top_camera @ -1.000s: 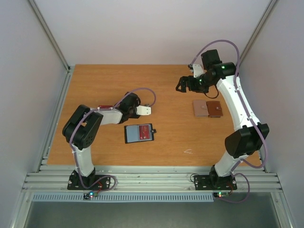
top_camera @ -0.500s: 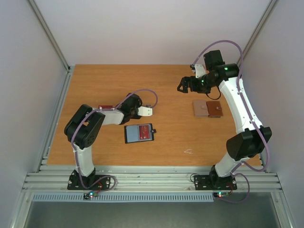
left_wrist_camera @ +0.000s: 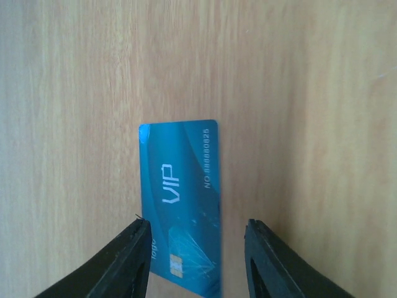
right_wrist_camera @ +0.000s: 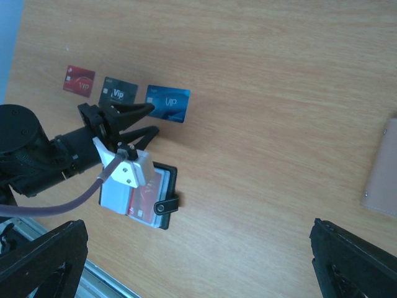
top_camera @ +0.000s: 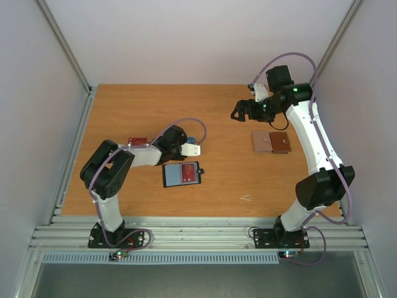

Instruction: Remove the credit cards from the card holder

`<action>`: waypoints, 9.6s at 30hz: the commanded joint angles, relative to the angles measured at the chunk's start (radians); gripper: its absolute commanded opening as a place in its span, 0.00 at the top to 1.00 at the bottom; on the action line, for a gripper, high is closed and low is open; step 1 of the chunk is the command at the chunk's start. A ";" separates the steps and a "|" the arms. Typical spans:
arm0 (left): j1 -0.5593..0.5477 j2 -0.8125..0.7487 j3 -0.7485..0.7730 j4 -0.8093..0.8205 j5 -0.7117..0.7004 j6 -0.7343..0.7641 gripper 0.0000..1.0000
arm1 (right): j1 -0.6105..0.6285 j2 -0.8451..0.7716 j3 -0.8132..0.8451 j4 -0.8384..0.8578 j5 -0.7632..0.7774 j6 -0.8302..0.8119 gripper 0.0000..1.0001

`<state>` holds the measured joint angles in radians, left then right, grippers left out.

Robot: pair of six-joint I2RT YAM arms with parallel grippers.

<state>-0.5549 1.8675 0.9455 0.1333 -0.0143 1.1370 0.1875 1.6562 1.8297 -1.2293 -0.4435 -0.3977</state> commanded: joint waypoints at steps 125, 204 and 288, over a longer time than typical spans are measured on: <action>0.235 -1.072 0.062 -0.108 1.018 -1.423 1.00 | 0.310 -0.214 -0.224 0.552 -0.769 -0.028 0.04; 0.266 -0.992 -0.059 -0.176 0.851 -1.705 0.66 | 0.512 -0.176 -0.121 0.586 -0.402 0.024 0.99; 0.215 -0.960 -0.049 0.167 1.064 -1.823 0.81 | 0.458 -0.096 -0.090 0.661 -0.578 0.004 0.99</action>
<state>-0.2878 0.8898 0.8505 0.2188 0.9730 -0.6819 0.6014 1.5146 1.7103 -0.6136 -1.0214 -0.3786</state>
